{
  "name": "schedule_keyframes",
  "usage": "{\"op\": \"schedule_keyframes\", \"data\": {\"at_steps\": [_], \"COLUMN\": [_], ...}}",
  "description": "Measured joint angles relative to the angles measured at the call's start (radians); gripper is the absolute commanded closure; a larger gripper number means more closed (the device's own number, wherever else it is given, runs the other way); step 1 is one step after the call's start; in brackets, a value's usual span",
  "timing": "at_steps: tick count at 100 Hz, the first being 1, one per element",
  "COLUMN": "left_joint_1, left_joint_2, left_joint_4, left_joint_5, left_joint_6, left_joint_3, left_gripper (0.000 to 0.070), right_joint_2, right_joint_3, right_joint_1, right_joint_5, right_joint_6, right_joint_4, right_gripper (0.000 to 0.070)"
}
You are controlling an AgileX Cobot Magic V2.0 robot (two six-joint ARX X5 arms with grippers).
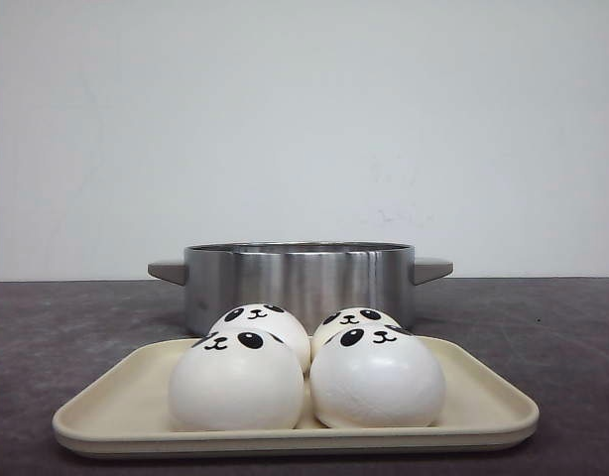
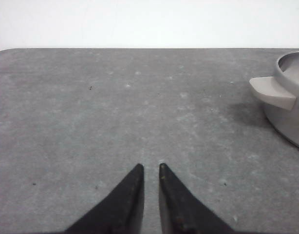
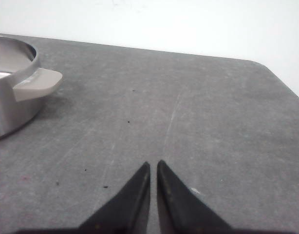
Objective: Steam buns
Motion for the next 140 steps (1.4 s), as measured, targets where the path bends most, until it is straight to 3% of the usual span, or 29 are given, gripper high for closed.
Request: {"op": "schedule_keyframes", "data": {"at_steps": [26, 42, 56, 68, 78, 90, 112, 122, 127, 132, 136, 140], "left_joint_1": [0.000, 0.000, 0.000, 0.000, 0.001, 0.001, -0.019, -0.032, -0.034, -0.035, -0.035, -0.035], "left_joint_2": [0.000, 0.000, 0.000, 0.000, 0.001, 0.053, 0.269, 0.366, 0.403, 0.431, 0.446, 0.456], "left_joint_4": [0.000, 0.000, 0.003, 0.003, -0.034, -0.053, -0.344, -0.371, -0.361, -0.357, -0.358, -0.359], "left_joint_5": [0.000, 0.009, 0.076, 0.099, 0.166, 0.220, 0.228, 0.228, 0.229, 0.230, 0.235, 0.241], "left_joint_6": [0.000, -0.010, -0.173, -0.323, -0.381, -0.374, -0.331, -0.264, -0.242, -0.231, -0.225, -0.220], "left_joint_3": [0.000, 0.000, 0.000, 0.002, 0.035, 0.179, 0.592, 0.747, 0.810, 0.856, 0.880, 0.891], "left_gripper": [0.0684, 0.0684, 0.0684, 0.0687, 0.0687, 0.0686, 0.0687, 0.0678, 0.0623, 0.0480, 0.0314, 0.0140], "right_joint_2": [0.000, 0.000, 0.000, 0.000, 0.002, 0.055, 0.281, 0.363, 0.388, 0.401, 0.406, 0.411], "right_joint_3": [0.000, 0.000, 0.000, 0.011, 0.095, 0.301, 0.758, 0.928, 0.983, 1.011, 1.016, 1.016], "right_joint_1": [0.000, 0.000, 0.000, 0.000, 0.000, 0.000, 0.000, 0.000, 0.000, 0.000, 0.000, 0.000], "right_joint_5": [-0.013, -0.076, -0.160, -0.211, -0.239, -0.241, -0.257, -0.256, -0.264, -0.282, -0.303, -0.321], "right_joint_6": [0.031, 0.161, 0.340, 0.431, 0.466, 0.457, 0.273, 0.200, 0.181, 0.170, 0.166, 0.163], "right_joint_4": [0.000, 0.050, 0.189, 0.270, 0.158, -0.038, -0.380, -0.440, -0.430, -0.409, -0.392, -0.388], "right_gripper": [0.0674, 0.0675, 0.0694, 0.0695, 0.0695, 0.0695, 0.0695, 0.0694, 0.0693, 0.0651, 0.0510, 0.0292]}}
